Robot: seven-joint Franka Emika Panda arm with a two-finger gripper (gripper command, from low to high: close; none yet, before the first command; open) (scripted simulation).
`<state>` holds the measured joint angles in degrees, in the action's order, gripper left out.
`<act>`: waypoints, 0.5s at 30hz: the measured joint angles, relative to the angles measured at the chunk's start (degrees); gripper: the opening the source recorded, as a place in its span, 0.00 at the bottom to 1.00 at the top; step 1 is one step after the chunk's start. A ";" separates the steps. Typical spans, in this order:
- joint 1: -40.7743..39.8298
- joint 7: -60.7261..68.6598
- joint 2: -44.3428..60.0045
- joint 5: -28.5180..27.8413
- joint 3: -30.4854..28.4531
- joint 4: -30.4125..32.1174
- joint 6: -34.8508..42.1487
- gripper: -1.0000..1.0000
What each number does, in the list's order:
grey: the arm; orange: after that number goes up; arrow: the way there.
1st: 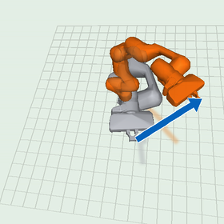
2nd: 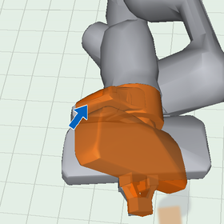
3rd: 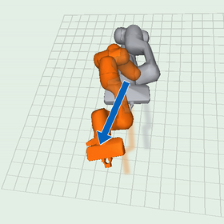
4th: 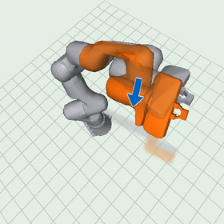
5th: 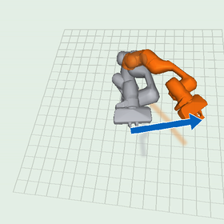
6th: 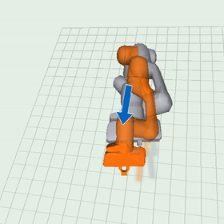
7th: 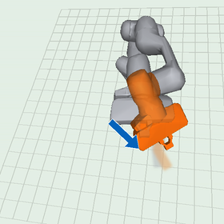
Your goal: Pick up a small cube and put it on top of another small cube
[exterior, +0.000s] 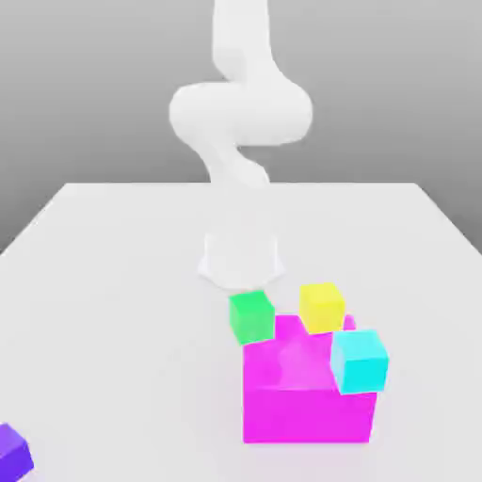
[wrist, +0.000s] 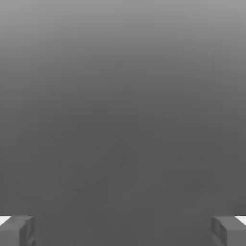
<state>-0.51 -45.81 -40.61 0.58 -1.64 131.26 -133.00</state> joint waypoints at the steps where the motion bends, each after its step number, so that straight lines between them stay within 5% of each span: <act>1: -0.24 0.04 2.25 0.30 -0.71 -0.23 -0.52 0.50; 15: -4.00 1.96 31.45 5.99 -9.83 -3.17 -7.28 0.50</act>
<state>-4.51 -43.84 -9.16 6.57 -11.47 128.09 -140.29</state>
